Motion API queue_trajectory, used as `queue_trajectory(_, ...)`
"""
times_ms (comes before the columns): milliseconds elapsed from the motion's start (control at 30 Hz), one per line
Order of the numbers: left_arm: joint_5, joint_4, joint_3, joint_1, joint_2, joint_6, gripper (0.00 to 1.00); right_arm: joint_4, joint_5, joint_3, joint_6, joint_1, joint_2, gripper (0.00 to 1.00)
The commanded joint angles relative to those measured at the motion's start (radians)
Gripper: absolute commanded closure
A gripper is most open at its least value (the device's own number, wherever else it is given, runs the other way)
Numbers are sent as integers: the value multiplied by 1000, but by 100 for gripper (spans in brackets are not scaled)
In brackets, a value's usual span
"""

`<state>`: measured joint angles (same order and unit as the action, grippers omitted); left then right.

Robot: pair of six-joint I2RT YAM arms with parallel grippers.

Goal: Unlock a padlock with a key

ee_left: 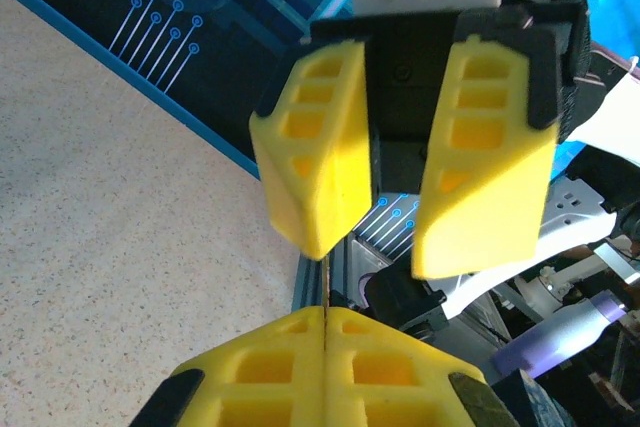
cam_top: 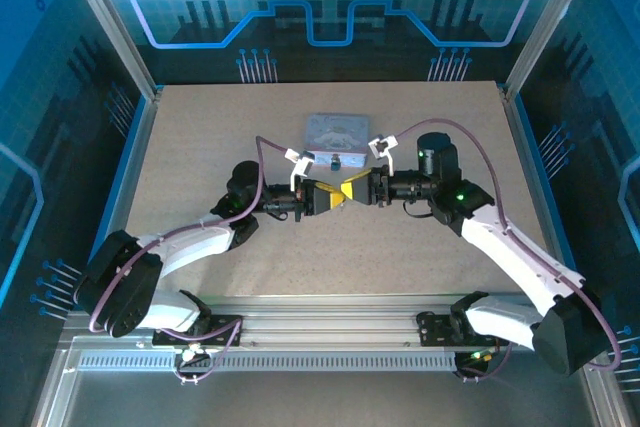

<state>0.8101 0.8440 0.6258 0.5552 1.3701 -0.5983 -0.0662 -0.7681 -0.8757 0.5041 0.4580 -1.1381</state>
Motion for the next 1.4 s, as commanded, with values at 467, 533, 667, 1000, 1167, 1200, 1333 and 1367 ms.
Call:
queue_trajectory(467,-1,9,3,9,-55,26,100,23,-51,34,-2,4,-14,100)
queue_trajectory(533,1,4,3,8,-53,26,100,22,-46,34,-5,4,-12,100)
queue_trajectory(667,-24,-14,-7,8,-61,45,100,16,-27,32,-18,5,-6,100)
queue_trajectory(1000,-201,-256,-46,5,-204,166,39,-118,65,-67,-185,11,30,100)
queue_trajectory(1167,-220,-322,-61,2,-289,203,31,-279,105,-186,-346,29,-3,100)
queue_trajectory(1200,-208,-310,-64,0,-296,202,31,-299,99,-209,-369,32,-14,100)
queue_trajectory(1333,-188,-274,-66,1,-302,178,32,-288,-6,-252,-399,36,-52,100)
queue_trajectory(1367,-183,-256,-69,1,-301,165,33,-276,-40,-260,-399,40,-63,100)
